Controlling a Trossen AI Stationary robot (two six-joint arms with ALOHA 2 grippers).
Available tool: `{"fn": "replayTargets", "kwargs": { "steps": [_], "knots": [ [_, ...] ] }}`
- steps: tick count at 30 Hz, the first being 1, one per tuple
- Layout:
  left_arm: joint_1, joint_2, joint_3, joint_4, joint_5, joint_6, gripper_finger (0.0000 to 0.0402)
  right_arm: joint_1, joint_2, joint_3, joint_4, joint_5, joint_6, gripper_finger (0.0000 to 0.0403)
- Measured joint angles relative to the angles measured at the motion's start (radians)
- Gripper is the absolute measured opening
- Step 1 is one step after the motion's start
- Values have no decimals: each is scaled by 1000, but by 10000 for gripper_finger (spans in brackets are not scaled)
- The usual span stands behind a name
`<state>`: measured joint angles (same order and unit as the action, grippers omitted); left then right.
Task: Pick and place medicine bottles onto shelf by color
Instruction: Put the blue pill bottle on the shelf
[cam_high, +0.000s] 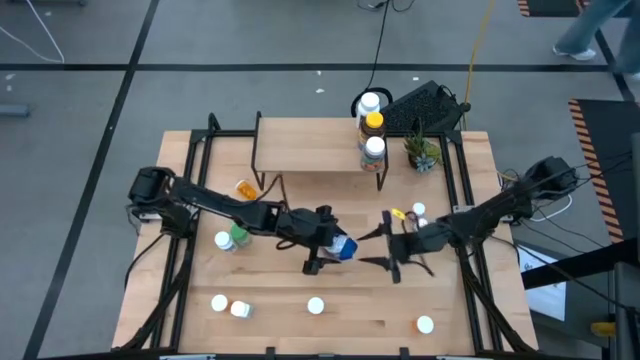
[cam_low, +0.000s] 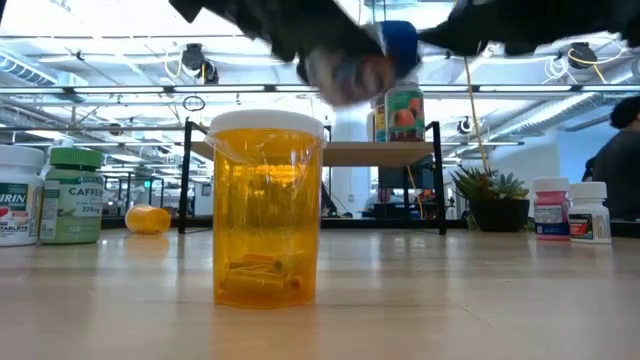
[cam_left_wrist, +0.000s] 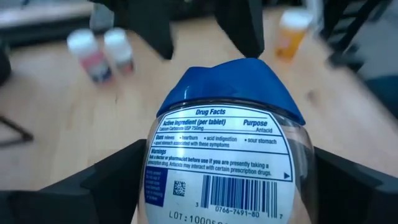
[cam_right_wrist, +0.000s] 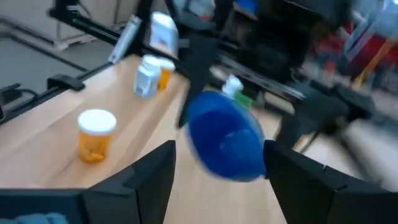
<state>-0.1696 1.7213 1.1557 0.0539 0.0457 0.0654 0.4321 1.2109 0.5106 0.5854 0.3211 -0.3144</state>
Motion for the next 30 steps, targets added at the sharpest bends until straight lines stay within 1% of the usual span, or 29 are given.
{"fn": "replayTargets", "kwargs": {
  "steps": [3,6,9,12,15,19,21,28,30],
  "knots": [
    [0,-23,0,50,55,0,358,46,-21,0,66,17,-125,236],
    [0,-26,0,115,112,-18,364,61,0,0,151,21,-214,236],
    [-1,-27,0,140,139,-28,369,61,26,0,240,19,-284,236],
    [0,-27,0,138,139,-48,370,59,49,16,251,19,-303,236],
    [0,-27,0,139,139,-52,365,55,63,58,194,19,-282,236],
    [4,-27,0,138,142,-53,366,44,87,141,56,25,-241,235],
    [7,-27,0,138,142,-59,368,40,88,174,4,45,-213,230],
    [8,-26,0,125,141,-72,369,26,86,281,-237,43,-138,169],
    [8,-26,0,125,142,-88,369,25,86,312,-309,44,-120,163]
  ]
}}
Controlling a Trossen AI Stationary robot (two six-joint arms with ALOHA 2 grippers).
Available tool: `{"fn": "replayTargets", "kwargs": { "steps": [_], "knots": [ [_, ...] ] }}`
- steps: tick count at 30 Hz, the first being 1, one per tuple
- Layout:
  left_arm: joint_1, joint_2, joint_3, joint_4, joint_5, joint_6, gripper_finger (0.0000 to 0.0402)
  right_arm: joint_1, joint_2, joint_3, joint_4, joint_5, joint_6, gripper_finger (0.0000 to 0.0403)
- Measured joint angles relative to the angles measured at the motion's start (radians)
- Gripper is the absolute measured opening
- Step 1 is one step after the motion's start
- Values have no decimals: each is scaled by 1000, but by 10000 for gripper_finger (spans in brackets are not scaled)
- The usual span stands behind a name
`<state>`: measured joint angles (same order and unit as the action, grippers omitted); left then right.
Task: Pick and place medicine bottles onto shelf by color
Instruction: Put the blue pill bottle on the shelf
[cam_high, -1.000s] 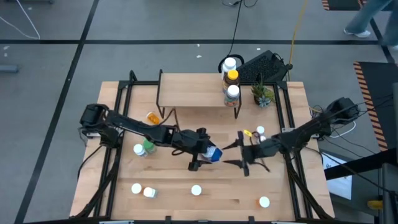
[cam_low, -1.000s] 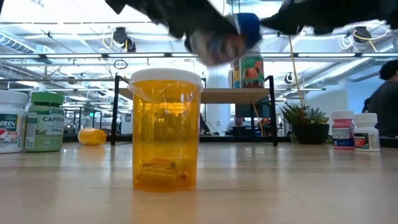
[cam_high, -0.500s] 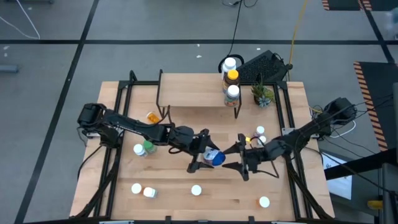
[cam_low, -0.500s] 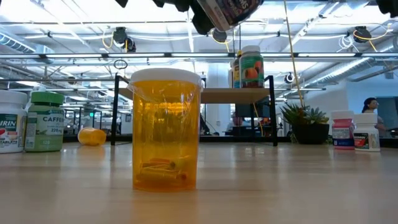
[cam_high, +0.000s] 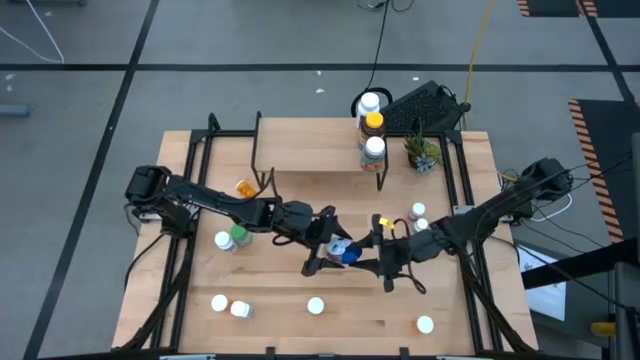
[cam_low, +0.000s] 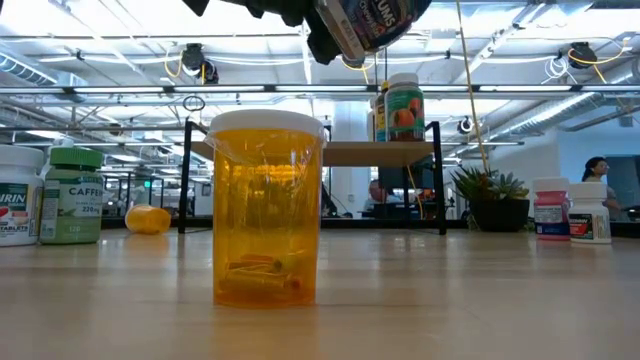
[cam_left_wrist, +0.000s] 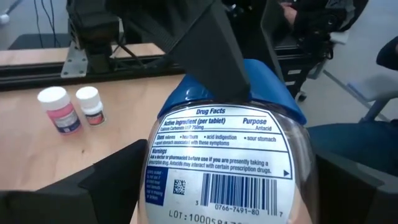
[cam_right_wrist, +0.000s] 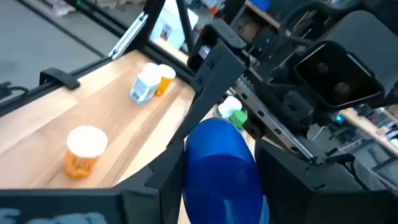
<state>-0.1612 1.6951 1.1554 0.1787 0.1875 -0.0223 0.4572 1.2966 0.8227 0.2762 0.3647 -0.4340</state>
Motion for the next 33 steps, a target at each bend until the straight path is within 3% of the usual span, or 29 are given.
{"fn": "replayTargets", "kwargs": {
  "steps": [6,13,19,25,29,33],
  "knots": [
    [1,-5,0,7,-27,-32,370,4,0,70,-140,50,30,164],
    [6,-6,-1,13,-14,-18,372,0,0,87,-176,53,84,168],
    [6,-6,0,35,-11,-10,354,-3,2,87,-176,65,88,233],
    [2,-8,1,33,24,-9,371,-4,2,87,-210,81,59,287],
    [4,-8,1,41,26,-9,374,-3,2,87,-209,110,55,274],
    [4,-8,1,40,26,-11,375,-3,2,87,-206,103,53,225]
  ]
}}
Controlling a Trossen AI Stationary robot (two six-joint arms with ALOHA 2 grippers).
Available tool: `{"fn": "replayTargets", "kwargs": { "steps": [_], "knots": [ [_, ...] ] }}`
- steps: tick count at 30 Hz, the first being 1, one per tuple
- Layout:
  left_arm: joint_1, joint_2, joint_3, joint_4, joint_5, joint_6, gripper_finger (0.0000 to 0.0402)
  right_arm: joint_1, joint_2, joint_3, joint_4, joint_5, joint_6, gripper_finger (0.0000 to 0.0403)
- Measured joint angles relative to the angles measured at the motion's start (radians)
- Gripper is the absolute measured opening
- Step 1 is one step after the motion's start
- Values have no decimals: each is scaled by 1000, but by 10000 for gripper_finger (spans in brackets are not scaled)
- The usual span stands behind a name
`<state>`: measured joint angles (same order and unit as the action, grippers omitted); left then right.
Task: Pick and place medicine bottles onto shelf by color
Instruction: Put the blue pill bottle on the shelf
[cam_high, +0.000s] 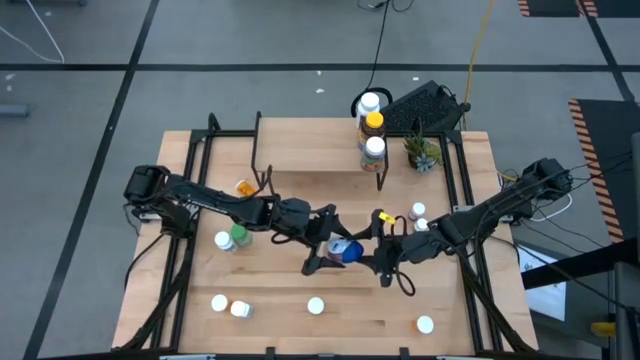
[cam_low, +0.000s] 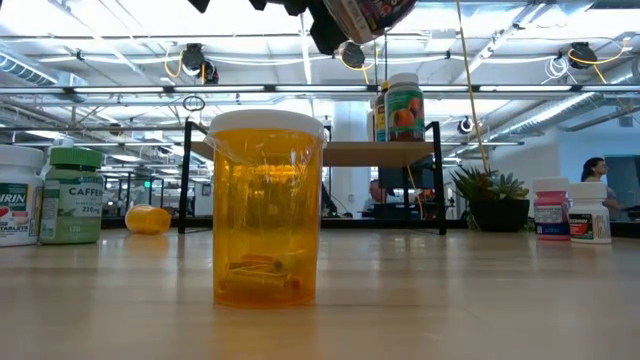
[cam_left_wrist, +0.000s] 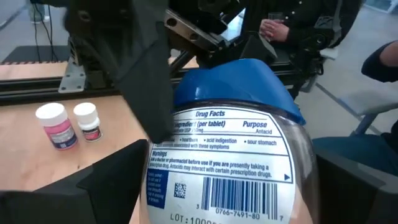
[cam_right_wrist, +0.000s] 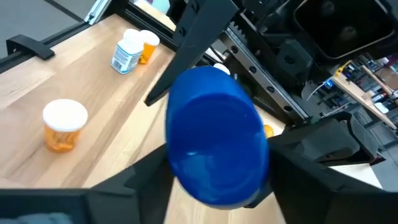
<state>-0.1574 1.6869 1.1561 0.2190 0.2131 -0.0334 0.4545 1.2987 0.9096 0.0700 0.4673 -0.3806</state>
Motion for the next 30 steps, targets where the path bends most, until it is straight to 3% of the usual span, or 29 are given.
{"fn": "replayTargets", "kwargs": {
  "steps": [4,9,12,18,25,30],
  "knots": [
    [0,-1,0,-3,-12,-44,376,1,0,-1,0,-3,-8,182],
    [-2,-1,2,-20,-131,-86,376,-13,1,32,-23,11,19,182],
    [1,-17,2,-77,-198,-64,376,-44,0,111,-136,5,62,180],
    [-2,-129,0,-270,-338,-56,376,-141,0,293,-425,-135,159,177],
    [-26,-269,0,-393,-503,-59,376,-218,3,385,-528,-197,154,176],
    [-50,-302,-3,-433,-627,-62,376,-259,13,450,-591,-210,137,175]
  ]
}}
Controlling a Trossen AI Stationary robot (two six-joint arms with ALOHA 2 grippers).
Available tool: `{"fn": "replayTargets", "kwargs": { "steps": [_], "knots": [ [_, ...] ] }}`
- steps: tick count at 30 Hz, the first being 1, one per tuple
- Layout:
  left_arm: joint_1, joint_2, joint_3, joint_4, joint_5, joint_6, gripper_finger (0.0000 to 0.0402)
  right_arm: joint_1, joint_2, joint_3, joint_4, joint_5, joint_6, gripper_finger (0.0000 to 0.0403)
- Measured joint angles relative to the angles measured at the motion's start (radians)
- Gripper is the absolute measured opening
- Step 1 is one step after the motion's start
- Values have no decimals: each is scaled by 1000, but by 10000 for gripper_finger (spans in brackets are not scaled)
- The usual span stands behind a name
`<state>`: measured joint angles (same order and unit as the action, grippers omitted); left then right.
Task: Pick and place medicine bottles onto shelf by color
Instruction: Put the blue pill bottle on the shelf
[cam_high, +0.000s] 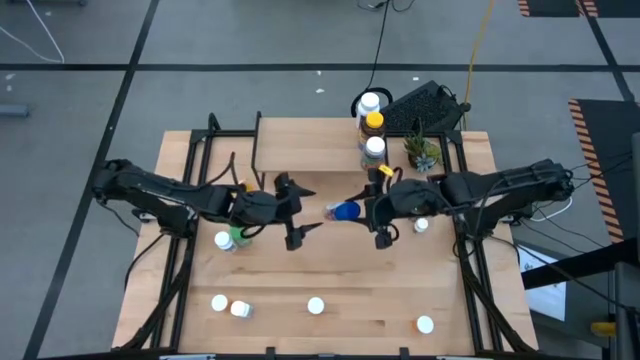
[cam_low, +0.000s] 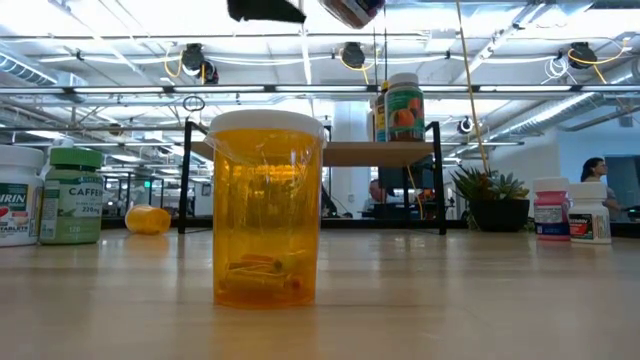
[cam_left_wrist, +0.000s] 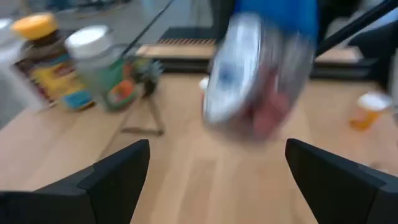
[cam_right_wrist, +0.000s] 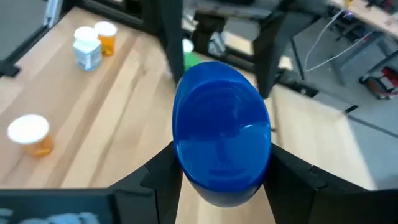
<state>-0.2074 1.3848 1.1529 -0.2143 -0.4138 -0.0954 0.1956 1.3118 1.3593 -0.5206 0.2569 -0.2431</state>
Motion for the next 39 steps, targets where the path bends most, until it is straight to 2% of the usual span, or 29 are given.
{"fn": "replayTargets", "kwargs": {
  "steps": [4,9,13,19,26,36,39],
  "knots": [
    [-10,-1,-33,16,-62,-14,376,-36,3,67,-53,-1,-30,174],
    [-5,0,-160,133,-108,-49,376,-103,3,151,-98,-3,-72,174],
    [16,1,-267,243,-112,-84,376,-176,26,235,-136,-76,-86,174],
    [61,1,-340,314,-112,-109,376,-272,152,455,-253,-129,-124,174],
    [97,0,-348,312,-118,-90,376,-377,332,691,-383,-130,-181,174],
    [107,0,-348,263,-119,-74,376,-600,469,732,-406,-135,-286,174],
    [109,0,-348,266,-119,-71,376,-667,508,732,-428,-188,-305,177]
  ]
}}
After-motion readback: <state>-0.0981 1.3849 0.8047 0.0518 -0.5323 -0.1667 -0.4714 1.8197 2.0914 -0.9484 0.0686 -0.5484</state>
